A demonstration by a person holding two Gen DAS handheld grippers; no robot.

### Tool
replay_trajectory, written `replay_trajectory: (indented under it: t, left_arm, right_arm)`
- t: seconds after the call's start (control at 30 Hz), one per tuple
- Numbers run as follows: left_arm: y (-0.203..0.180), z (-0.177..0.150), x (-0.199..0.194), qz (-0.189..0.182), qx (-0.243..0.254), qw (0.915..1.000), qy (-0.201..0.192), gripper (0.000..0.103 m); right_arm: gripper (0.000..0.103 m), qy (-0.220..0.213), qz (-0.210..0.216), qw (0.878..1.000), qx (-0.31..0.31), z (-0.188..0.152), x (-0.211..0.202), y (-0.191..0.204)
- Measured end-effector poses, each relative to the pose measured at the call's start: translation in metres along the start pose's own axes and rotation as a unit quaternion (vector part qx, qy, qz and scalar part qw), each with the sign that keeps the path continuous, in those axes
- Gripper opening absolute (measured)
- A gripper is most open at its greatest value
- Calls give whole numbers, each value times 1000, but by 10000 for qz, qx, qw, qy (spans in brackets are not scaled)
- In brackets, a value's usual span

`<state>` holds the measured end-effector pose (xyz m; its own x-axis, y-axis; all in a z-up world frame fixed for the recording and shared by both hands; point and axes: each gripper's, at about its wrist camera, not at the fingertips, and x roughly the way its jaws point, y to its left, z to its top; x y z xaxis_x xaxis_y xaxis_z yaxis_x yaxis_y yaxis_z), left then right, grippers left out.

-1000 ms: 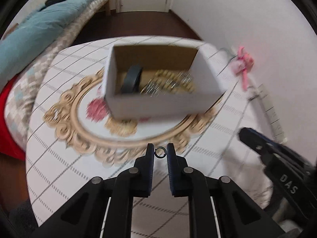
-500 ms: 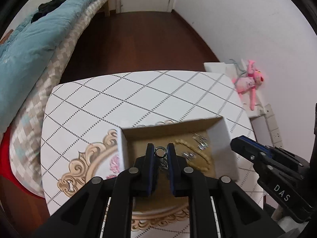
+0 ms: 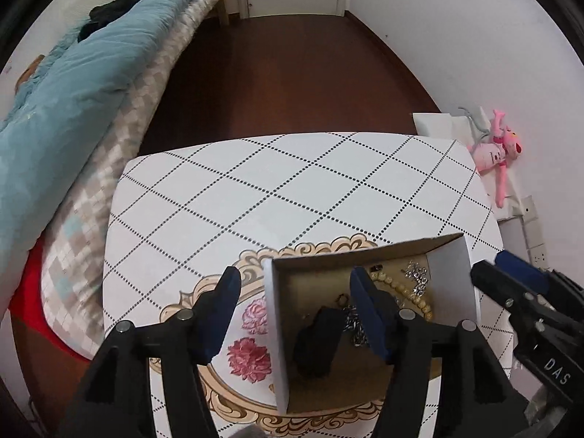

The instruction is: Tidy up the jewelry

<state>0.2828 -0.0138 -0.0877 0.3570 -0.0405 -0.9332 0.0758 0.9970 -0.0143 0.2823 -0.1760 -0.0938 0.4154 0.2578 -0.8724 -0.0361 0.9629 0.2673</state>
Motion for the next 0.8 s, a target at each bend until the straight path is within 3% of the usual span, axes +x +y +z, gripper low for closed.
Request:
replay_trajectory:
  t: [0.07,0.13,0.2,0.33,0.37,0.4,0.47,0.8]
  left_arm:
    - [1,-5,-3,90,11,9999,-68,72]
    - [1,-13,-7,199,7,9997,-167,73]
    - [2,-21,-9,327,12,9992,-220,77]
    - [3,-38,-11,490,-13,9984,-268,80]
    - [4,-42,-11,504,-59,9984,-262,83]
    - [6,-45,-11,508,-97,9984,-245,93]
    - [6,-52,-12,536,-145,9981,-261,103]
    - [1,-71,-20,502,-235,9977,-396,103]
  right_arm:
    - [49,-58,-169,9998,-56,-3,-5,1]
    - [50,-107,-407,9990,-167,-9,-8,3]
    - [61,-120,-658,9973,-286,-16,-10,4]
    - [69,-98,-933,9947,-414,-31,-10,3]
    - [76,-92,-1004,9940,-434,-36,-10,3]
    - [88,-78,-1039,9935,-453,-39,-9,2]
    - [101,-33,-1149,9921,-511,-46,-8,2]
    - [103,-107,-1369,9887,-605,-63,-16,7]
